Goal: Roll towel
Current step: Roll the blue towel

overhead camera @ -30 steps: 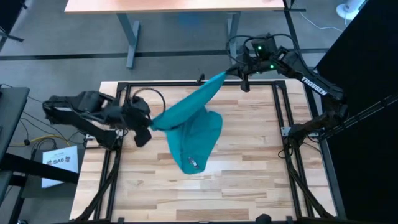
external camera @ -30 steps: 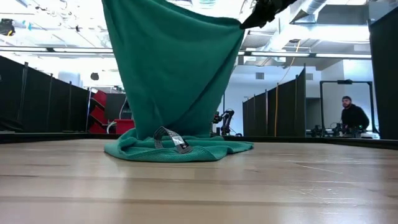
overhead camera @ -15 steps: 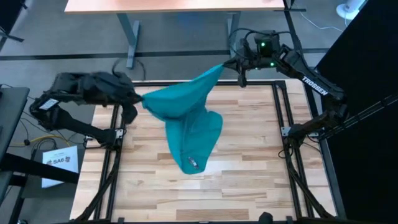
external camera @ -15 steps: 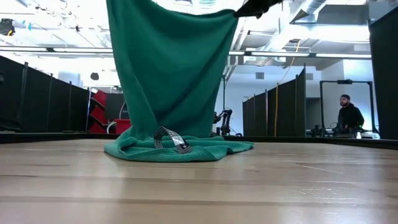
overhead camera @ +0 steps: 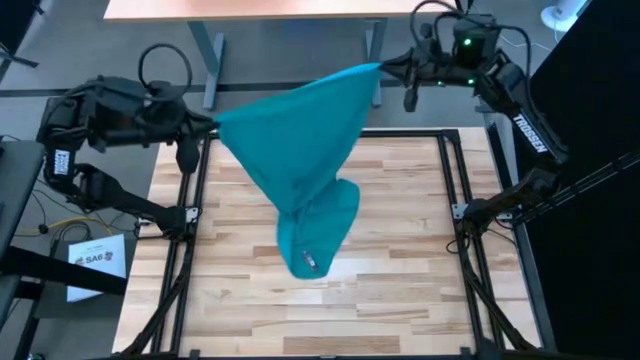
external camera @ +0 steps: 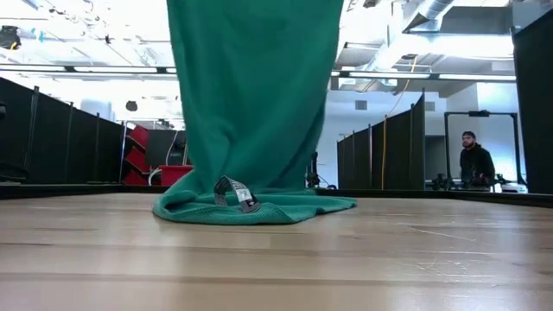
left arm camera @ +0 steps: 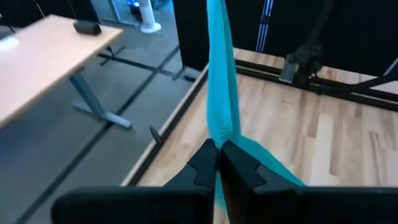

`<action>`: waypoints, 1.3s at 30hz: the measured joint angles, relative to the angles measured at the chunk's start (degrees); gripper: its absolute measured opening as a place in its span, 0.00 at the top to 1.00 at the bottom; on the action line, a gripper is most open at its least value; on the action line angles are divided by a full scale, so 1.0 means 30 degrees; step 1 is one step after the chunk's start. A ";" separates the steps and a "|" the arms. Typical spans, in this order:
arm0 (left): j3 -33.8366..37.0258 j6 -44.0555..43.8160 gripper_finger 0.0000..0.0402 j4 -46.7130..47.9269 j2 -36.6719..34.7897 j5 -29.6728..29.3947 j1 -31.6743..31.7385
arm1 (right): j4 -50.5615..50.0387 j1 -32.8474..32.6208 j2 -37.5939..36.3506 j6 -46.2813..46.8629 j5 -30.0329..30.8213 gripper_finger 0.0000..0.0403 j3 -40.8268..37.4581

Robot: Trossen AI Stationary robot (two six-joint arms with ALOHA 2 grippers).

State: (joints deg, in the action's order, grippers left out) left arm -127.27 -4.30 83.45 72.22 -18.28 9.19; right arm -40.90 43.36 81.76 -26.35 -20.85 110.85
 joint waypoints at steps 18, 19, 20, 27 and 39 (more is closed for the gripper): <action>-0.0419 0.4670 1.00 -0.2887 0.2336 0.7991 0.9365 | -0.0035 0.1586 0.0029 -0.0168 0.1017 1.00 0.0559; -0.0420 0.4777 1.00 -0.3523 0.2331 0.8546 0.9881 | 0.0150 0.1590 0.0029 -0.0172 0.1017 1.00 0.0559; -0.0420 0.4868 1.00 -0.4152 0.2291 0.9103 1.0409 | 0.0387 0.1595 0.0029 -0.0175 0.1017 1.00 0.0559; -0.0921 0.5141 1.00 -0.7078 0.2207 1.0579 1.3046 | 0.3248 0.1950 0.0029 0.0080 0.0976 1.00 0.0559; -0.1680 0.4512 1.00 -1.1619 0.2226 1.1833 1.4863 | 0.6716 0.3641 0.0029 0.0833 0.0922 1.00 0.0566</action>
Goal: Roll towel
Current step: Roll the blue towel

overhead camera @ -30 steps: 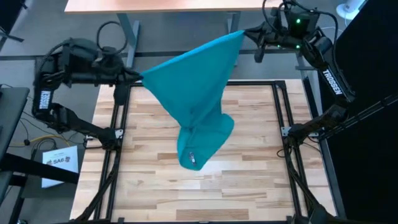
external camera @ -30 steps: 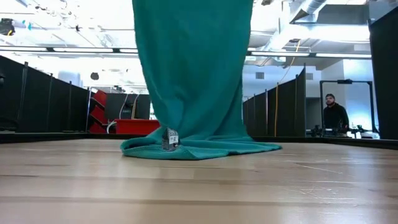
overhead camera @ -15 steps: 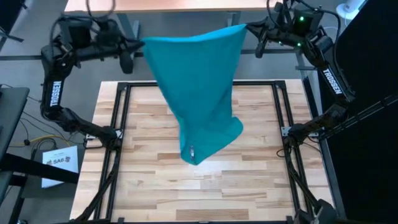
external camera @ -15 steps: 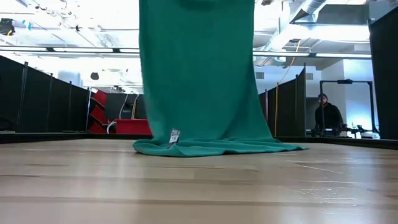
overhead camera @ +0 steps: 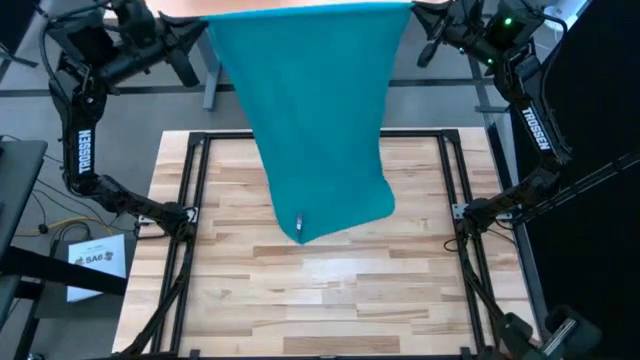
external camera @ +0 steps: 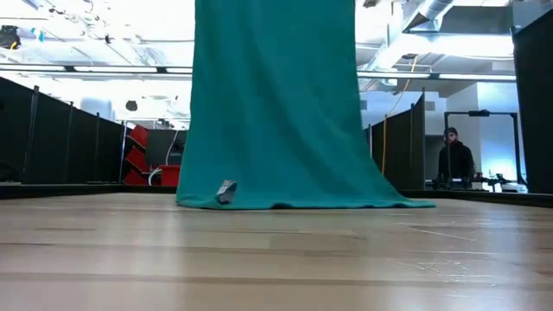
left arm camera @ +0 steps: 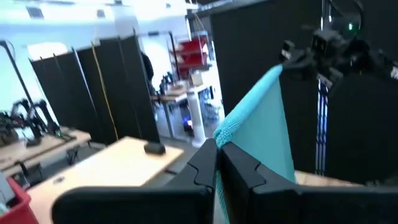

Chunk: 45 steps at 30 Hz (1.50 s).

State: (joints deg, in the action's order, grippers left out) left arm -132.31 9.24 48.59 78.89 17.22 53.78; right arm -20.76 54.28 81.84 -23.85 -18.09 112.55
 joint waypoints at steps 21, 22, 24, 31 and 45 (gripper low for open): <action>-0.0916 -0.3025 1.00 -0.6341 0.1715 0.4418 0.3478 | 0.1146 0.1120 0.3632 0.0014 -0.0262 1.00 0.6515; -0.0889 -0.3329 1.00 -0.6448 0.1577 0.4765 0.3612 | 0.0504 0.1126 0.3820 0.0023 -0.0426 1.00 0.7147; -0.0917 -0.3506 1.00 -0.5934 0.1360 0.5047 0.3853 | -0.0317 0.1060 0.3889 -0.0115 -0.0498 1.00 0.7461; -0.0874 -0.3461 1.00 -0.3350 0.0813 0.6706 0.3808 | -0.2678 0.0190 0.3557 -0.0978 -0.0608 1.00 0.7089; -0.0860 0.1656 1.00 0.4767 0.0568 0.3034 0.1270 | -0.4530 -0.4099 0.3839 -0.0457 -0.2522 1.00 0.6994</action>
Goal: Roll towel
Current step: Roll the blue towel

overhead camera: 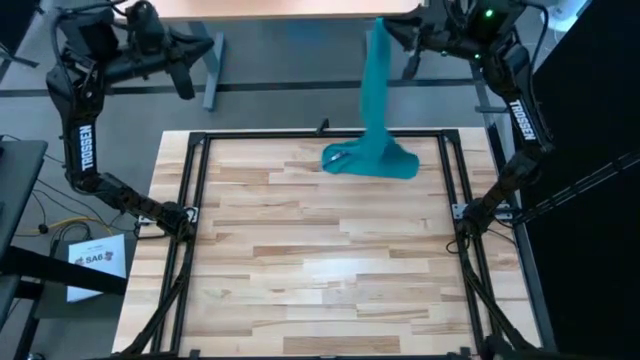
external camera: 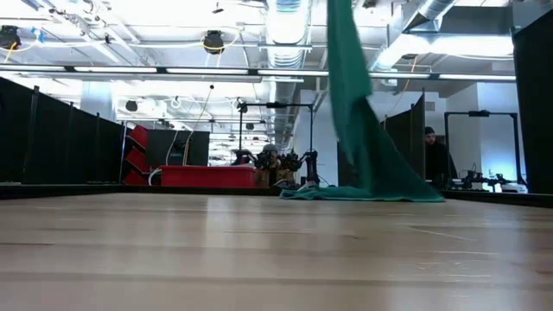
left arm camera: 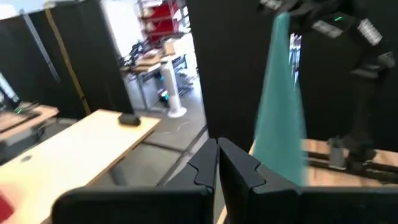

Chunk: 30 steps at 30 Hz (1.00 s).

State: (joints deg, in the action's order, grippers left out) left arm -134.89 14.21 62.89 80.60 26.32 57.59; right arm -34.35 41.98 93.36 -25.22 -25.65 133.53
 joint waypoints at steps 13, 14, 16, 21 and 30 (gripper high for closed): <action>0.0787 0.3114 0.97 0.3417 0.2177 -0.9247 -0.9087 | -0.0084 -0.0392 0.0720 -0.0387 0.2044 1.00 -0.0004; 0.0787 0.3100 0.95 0.4000 0.2393 -0.9466 -0.9537 | -0.0015 -0.0323 0.0814 -0.0539 0.2053 1.00 0.0000; 0.0811 0.2994 0.90 0.5164 0.3033 -1.0371 -1.0561 | -0.0102 -0.0180 0.1024 -0.0692 0.2180 1.00 0.0000; 0.0863 0.1935 0.76 0.7507 0.5160 -1.2995 -1.3029 | -0.0066 0.0455 0.1597 -0.0707 0.2458 1.00 -0.0019; 0.0847 0.2546 0.68 0.3625 1.0058 -1.7314 -1.6019 | 0.0075 0.1278 0.1662 -0.0598 0.2700 1.00 0.0068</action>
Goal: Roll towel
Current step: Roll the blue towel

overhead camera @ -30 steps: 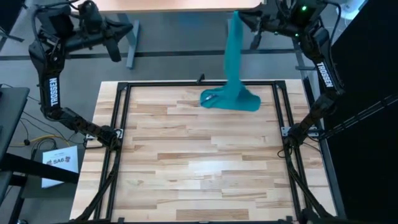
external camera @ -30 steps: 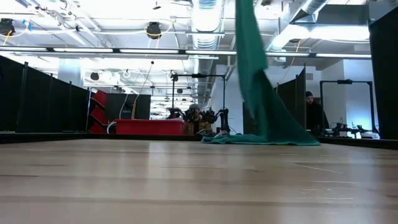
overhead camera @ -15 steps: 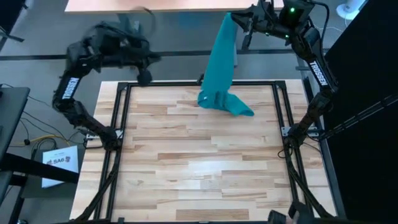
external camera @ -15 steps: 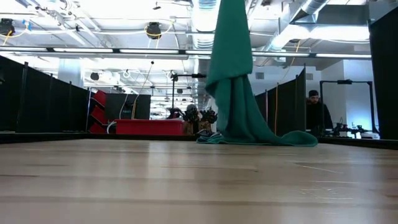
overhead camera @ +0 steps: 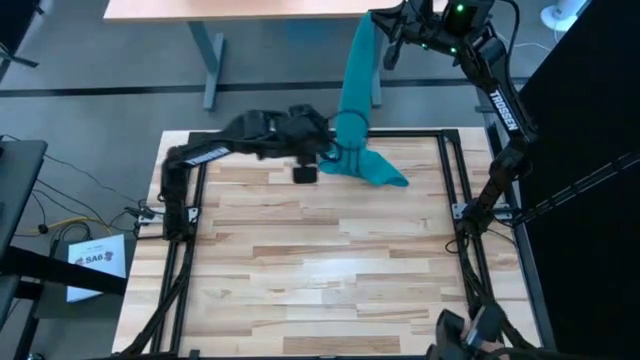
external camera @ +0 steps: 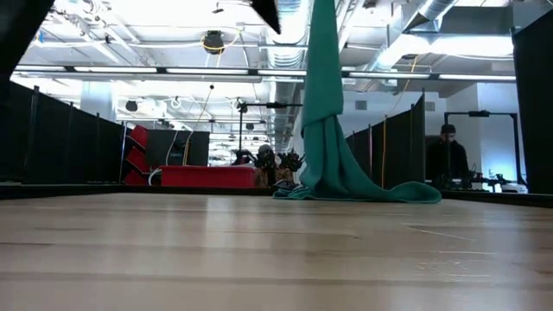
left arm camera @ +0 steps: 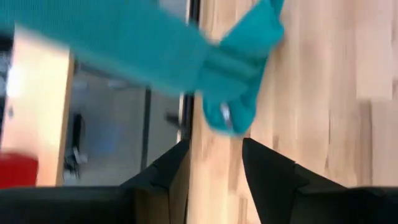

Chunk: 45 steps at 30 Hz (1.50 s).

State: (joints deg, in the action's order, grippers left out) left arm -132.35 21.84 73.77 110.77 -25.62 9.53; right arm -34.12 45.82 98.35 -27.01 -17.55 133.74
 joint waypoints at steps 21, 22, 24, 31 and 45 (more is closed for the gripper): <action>0.7687 0.6073 0.83 -1.5738 0.2409 -0.0061 0.0878 | -0.1115 0.0792 -0.1156 0.0003 -0.0142 1.00 0.0398; 0.7936 0.6386 0.83 -1.6270 0.2452 -0.0220 0.0831 | -0.1176 0.0814 -0.1187 -0.0005 -0.0145 1.00 0.0398; 0.8264 0.6463 0.83 -1.7230 0.2406 -0.0434 0.0797 | -0.1174 0.0936 -0.1298 0.0010 -0.0145 1.00 0.0398; 0.8631 0.6598 0.84 -1.8017 0.2599 -0.0544 0.1185 | -0.1123 0.1077 -0.1333 0.0061 -0.0135 1.00 0.0398; 0.8603 0.6329 0.84 -1.9342 0.2845 0.0209 0.2422 | -0.0855 0.0970 -0.1319 0.0361 -0.0156 1.00 0.0398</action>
State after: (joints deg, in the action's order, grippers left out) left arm -106.54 40.83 15.74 119.31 -25.00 16.79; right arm -36.68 48.73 94.39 -25.93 -18.02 134.93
